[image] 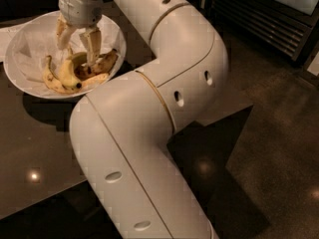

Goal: Pick banana from white bowl

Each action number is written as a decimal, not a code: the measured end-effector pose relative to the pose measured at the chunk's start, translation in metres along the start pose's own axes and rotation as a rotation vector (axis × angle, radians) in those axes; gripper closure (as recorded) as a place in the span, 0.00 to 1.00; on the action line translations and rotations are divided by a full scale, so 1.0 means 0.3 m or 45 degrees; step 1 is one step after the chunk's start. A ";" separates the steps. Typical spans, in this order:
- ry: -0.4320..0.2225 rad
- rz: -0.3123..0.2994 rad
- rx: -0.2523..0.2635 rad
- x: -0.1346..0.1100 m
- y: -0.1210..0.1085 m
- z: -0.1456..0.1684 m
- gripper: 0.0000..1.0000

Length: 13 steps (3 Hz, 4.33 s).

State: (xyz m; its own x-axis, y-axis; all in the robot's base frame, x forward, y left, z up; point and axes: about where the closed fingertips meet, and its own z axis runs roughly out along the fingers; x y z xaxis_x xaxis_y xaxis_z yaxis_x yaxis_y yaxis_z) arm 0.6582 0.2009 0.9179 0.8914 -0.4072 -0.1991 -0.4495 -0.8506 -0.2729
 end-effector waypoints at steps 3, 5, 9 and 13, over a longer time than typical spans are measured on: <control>-0.031 -0.031 -0.007 -0.035 -0.042 0.030 0.42; -0.059 -0.043 -0.024 -0.058 -0.054 0.059 0.41; -0.110 -0.036 -0.076 -0.076 -0.040 0.123 0.41; -0.140 0.019 -0.045 -0.059 -0.016 0.140 0.81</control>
Offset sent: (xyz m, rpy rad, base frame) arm -0.0525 -0.0409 0.0129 -0.2029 0.2418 0.1242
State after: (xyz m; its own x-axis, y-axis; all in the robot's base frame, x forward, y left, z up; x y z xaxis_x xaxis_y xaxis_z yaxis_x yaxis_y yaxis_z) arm 0.6421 0.2261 0.8831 0.8720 -0.3825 -0.3055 -0.4586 -0.8567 -0.2363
